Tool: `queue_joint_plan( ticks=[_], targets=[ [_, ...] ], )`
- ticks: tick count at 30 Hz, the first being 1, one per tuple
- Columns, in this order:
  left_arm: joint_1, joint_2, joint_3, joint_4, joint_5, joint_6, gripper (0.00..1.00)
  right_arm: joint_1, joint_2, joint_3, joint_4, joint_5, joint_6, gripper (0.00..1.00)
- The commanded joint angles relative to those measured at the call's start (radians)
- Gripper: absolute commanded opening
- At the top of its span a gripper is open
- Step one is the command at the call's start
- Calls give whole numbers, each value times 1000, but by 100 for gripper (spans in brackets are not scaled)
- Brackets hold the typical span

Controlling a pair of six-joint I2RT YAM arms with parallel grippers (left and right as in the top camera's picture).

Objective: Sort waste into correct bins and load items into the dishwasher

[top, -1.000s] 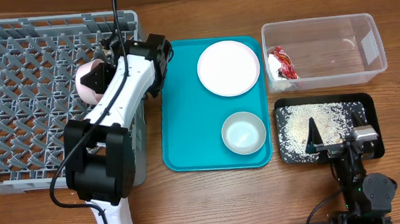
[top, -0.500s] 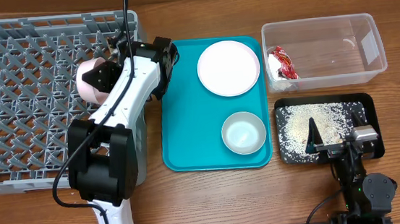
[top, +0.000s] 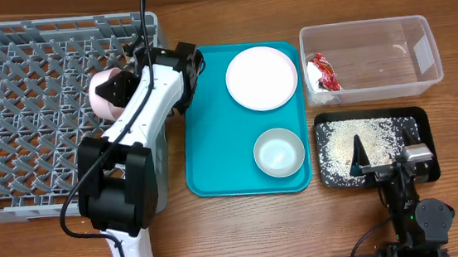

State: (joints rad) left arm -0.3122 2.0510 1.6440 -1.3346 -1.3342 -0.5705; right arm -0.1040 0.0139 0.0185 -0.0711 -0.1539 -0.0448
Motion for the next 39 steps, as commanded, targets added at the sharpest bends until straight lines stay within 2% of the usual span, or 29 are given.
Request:
queue_joint_plan(
  ticks=[1,4,9,14,21,24,27,30,36,39],
  targets=[
    [0,6,-5,4,-11,-13,4,-3,-11,-11,6,-5,-1,100],
    [0,6,-5,3,-66,-7,4,-3,-11,-11,6,-5,-1,100],
    [0,6,-12,2,-4,-4,4,-3,-11,-11,6,-5,-1,100],
    [4,6,-69,27,-70,-12,4,-3,-11,-11,6,-5,-1,100],
    [6,6,-78,34,-85,-10,4,-3,-11,-11,6,-5,-1,100],
    [-2,6,-78,33,-84,-8,9,-3,-11,-11,6,-5,-1,100],
    [-7,6,-77,30,-105,13,9,-3,-11,-11,6,-5,-1,100],
    [-8,6,-76,30,-129,22,4,-3,-11,-11,6,-5,-1,100],
    [-9,6,-76,35,-207,74,4,-3,-11,-11,6,-5,-1,100],
    [-13,6,-76,39,-177,77,4,-3,-11,-11,6,-5,-1,100]
  ],
)
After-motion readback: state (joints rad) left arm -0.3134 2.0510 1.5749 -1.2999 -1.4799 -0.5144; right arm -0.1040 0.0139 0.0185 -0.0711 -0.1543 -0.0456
